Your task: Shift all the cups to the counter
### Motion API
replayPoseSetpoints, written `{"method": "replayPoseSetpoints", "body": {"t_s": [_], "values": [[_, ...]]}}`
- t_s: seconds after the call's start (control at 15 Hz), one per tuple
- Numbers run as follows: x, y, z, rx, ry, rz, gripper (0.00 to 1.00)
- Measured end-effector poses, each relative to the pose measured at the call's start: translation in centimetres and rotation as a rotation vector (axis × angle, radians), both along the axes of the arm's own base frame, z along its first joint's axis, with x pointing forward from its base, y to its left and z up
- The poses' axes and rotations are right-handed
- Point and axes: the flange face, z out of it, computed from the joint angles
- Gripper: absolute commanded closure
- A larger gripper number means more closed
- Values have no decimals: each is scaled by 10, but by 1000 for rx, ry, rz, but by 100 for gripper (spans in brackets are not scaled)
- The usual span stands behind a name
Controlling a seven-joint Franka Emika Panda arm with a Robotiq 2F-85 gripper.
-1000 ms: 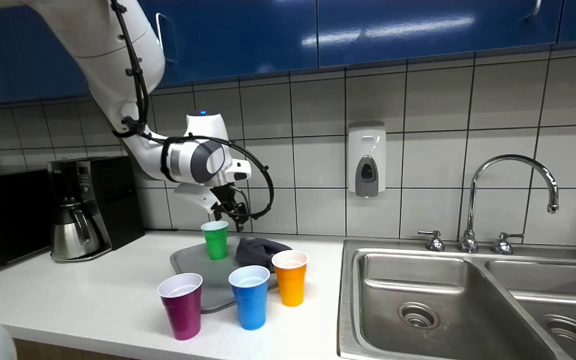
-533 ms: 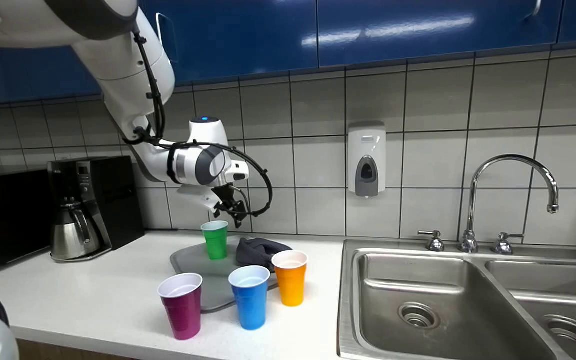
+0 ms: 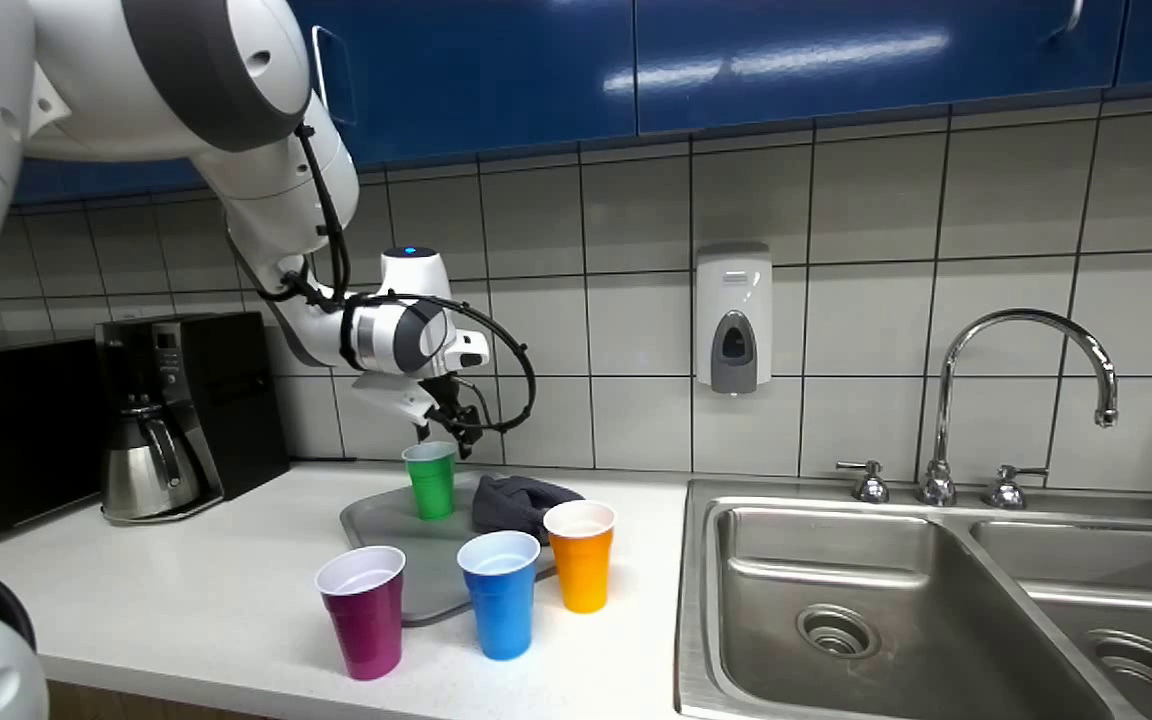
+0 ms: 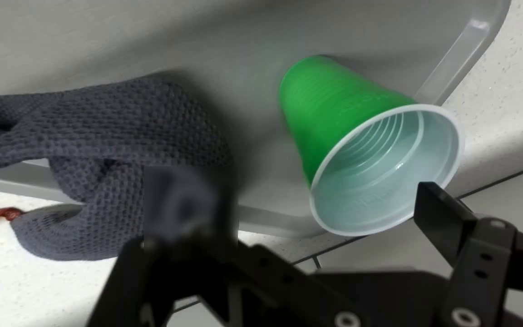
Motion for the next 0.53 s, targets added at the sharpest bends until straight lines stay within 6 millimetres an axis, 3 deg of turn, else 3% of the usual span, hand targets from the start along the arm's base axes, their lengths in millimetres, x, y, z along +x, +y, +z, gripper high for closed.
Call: {"method": "replayPoseSetpoints", "body": {"t_s": [0.53], "values": [[25,15,-22,-9,89,31,0]]}}
